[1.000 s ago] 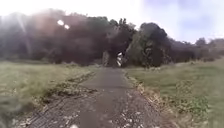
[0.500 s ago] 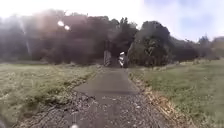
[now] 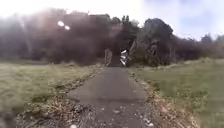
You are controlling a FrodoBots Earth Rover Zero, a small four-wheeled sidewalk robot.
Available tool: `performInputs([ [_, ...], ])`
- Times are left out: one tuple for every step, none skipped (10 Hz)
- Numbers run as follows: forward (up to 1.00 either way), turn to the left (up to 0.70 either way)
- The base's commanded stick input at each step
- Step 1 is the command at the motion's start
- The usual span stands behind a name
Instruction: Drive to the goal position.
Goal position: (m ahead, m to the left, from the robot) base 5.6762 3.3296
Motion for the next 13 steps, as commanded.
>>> performInputs([
  [0.85, -0.05],
  [0.85, 0.00],
  [0.85, 0.00],
  [0.85, 0.00],
  [0.85, 0.00],
  [0.85, 0.00],
  [0.85, 0.00],
  [0.85, 0.00],
  [0.85, 0.00],
  [0.85, 0.00],
  [0.85, 0.00],
  [0.85, 0.00],
  [0.85, 0.00],
])
